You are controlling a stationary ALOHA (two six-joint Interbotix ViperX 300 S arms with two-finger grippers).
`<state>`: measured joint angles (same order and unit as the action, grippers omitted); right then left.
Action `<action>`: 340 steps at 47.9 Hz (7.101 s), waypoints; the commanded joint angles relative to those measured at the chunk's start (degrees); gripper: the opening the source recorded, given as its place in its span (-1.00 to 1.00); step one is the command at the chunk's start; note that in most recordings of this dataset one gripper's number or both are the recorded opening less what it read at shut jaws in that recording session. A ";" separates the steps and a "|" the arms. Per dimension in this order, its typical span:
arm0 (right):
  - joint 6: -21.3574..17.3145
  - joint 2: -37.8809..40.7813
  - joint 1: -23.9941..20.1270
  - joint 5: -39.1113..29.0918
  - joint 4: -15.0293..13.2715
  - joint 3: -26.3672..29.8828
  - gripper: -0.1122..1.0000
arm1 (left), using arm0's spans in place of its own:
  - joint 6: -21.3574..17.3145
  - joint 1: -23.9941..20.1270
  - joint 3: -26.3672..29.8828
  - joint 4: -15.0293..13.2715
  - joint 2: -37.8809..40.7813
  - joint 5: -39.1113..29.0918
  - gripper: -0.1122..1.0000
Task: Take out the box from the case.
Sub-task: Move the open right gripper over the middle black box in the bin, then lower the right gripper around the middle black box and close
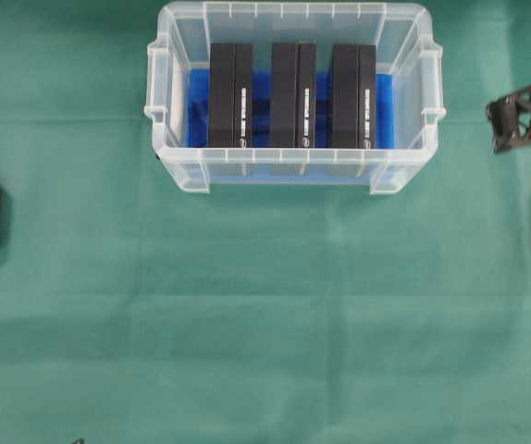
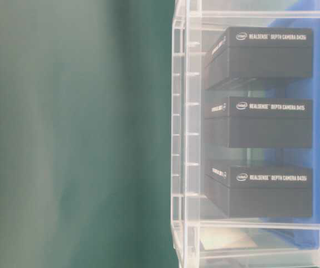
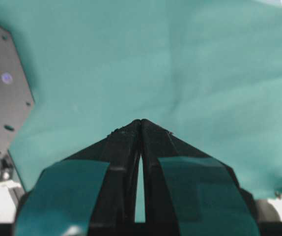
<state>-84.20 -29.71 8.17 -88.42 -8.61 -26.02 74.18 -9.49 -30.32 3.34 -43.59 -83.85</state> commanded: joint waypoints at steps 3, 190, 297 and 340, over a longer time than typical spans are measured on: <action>5.27 -0.44 6.33 0.97 -0.35 1.32 -0.80 | -3.69 -5.36 1.49 0.26 0.26 0.00 -0.77; 8.53 40.08 6.50 13.45 0.09 40.17 0.89 | -16.61 -16.70 1.58 -0.70 0.18 3.69 0.89; 8.79 44.65 7.38 21.01 2.46 33.22 0.89 | -16.96 -17.14 1.49 -0.53 0.18 3.43 0.89; 8.61 47.81 9.23 25.22 3.69 29.79 0.89 | -17.14 -17.14 1.32 -0.09 0.18 3.43 0.89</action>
<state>-75.41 18.98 17.58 -63.63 -5.36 3.69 57.13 -26.37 -30.15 2.72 -43.51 -80.60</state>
